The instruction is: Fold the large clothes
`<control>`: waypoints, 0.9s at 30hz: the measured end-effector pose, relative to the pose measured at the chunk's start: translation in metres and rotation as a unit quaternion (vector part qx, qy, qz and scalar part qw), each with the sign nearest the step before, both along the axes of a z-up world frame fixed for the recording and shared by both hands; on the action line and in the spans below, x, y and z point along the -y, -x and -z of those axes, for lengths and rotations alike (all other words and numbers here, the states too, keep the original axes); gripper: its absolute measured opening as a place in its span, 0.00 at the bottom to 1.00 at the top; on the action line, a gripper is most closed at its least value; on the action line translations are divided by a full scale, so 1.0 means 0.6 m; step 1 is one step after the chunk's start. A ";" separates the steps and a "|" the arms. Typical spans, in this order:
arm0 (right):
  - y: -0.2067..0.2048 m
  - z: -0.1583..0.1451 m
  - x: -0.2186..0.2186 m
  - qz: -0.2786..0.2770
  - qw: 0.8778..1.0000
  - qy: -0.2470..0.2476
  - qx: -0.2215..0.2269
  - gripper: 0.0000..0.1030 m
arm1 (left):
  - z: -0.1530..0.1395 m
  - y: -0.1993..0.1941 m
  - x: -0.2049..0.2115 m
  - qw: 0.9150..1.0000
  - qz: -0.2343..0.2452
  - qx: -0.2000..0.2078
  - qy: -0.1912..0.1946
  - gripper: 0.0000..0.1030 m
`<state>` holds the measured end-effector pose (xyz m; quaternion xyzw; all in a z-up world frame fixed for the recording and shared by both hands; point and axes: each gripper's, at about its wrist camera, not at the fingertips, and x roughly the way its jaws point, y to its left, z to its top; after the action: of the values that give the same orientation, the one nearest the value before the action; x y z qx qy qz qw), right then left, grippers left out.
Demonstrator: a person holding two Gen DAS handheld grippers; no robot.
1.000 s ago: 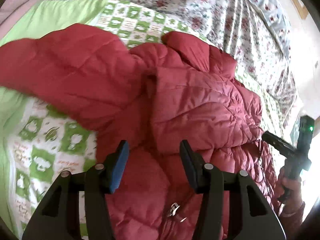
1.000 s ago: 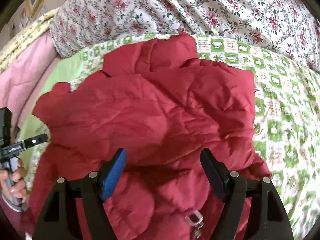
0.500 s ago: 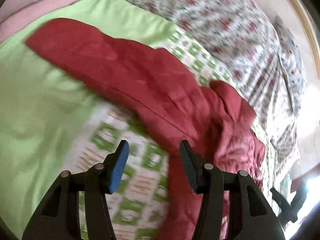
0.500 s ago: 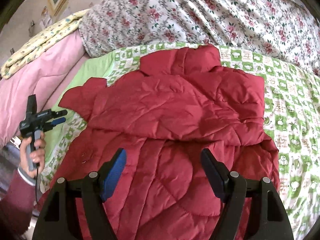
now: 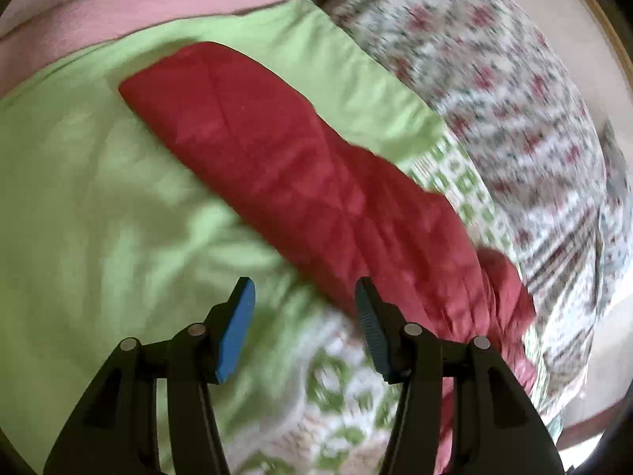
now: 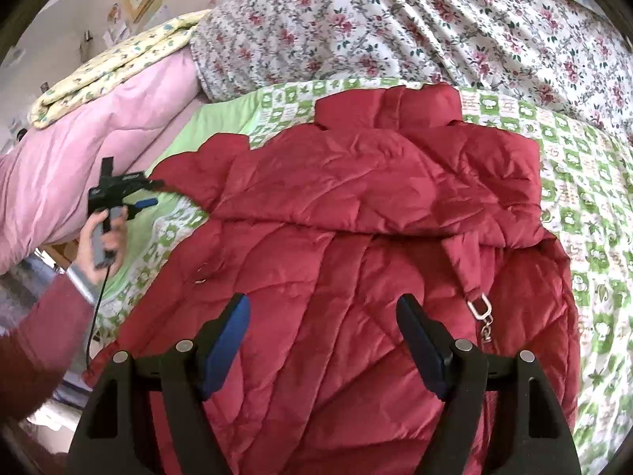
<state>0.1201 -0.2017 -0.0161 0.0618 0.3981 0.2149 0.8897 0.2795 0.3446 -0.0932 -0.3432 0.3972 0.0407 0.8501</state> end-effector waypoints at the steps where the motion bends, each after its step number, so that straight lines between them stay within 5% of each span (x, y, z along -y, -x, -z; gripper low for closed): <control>1: 0.003 0.000 -0.002 -0.001 1.000 -0.001 0.000 0.76 | 0.002 -0.007 -0.008 1.000 -0.007 0.002 0.000 0.50; 11: 0.017 0.007 -0.014 -0.007 1.000 -0.014 -0.008 0.76 | 0.036 -0.065 -0.064 0.996 -0.053 -0.003 0.074 0.50; 14: 0.019 0.008 -0.016 -0.008 1.000 -0.016 -0.009 0.76 | 0.024 -0.074 -0.062 0.997 -0.052 -0.001 0.060 0.48; 18: 0.020 0.008 -0.014 -0.006 1.000 -0.019 -0.009 0.76 | -0.014 -0.067 -0.046 0.998 -0.050 0.015 0.020 0.13; 27: 0.011 -0.001 -0.004 0.003 1.000 -0.024 -0.003 0.76 | -0.133 -0.019 0.067 0.993 0.052 0.097 -0.041 0.08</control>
<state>0.1134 -0.1994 -0.0156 0.0847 0.3958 0.2219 0.8871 0.2909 0.3046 -0.0135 -0.2892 0.3283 -0.0206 0.8990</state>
